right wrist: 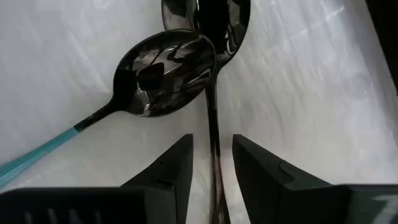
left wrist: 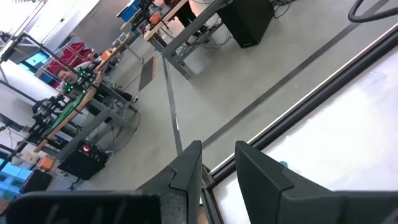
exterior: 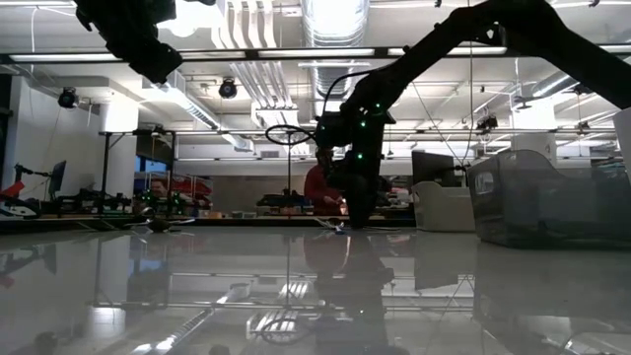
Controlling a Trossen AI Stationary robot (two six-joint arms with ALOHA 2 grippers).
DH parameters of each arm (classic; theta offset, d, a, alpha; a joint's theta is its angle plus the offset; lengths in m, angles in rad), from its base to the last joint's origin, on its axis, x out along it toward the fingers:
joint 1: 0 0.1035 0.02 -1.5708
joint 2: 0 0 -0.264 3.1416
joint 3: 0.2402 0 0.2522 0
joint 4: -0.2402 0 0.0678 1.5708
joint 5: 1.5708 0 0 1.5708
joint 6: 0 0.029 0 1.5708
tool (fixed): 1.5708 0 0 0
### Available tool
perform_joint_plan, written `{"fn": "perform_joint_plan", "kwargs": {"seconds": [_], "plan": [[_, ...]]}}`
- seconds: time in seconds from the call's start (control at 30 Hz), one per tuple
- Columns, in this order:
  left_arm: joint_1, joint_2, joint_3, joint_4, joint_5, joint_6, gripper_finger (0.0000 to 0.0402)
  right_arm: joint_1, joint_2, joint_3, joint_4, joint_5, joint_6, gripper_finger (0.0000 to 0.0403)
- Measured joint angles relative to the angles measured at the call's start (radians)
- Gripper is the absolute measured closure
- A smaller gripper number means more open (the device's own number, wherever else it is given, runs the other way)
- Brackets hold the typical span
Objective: Sort silverware by color (type)
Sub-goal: Put the black spoon into the black bin
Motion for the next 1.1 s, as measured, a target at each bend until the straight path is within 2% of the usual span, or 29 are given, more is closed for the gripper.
{"fn": "perform_joint_plan", "kwargs": {"seconds": [0.2, 0.43, 0.67, 0.9, 1.1], "plan": [[0.000, 0.000, 0.000, 0.000, 0.000, 0.000, 0.0322, 0.000, 0.000, -0.001, -0.002, -0.005, -0.031, 0.0309], [0.000, 0.000, 0.000, 0.000, -0.001, 0.000, 0.0322, 0.000, 0.000, -0.001, -0.002, -0.014, -0.036, 0.0386], [0.000, 0.000, 0.000, 0.000, -0.001, 0.000, 0.0322, 0.000, -0.006, -0.004, 0.020, 0.003, -0.013, 0.0392], [0.000, 0.000, 0.000, 0.000, -0.001, 0.000, 0.0322, 0.000, -0.054, -0.004, 0.046, 0.185, -0.012, 0.0393], [0.000, 0.000, 0.000, -0.002, 0.000, 0.000, 0.0322, 0.005, -0.163, -0.004, -0.034, 0.176, -0.025, 0.0393]]}}
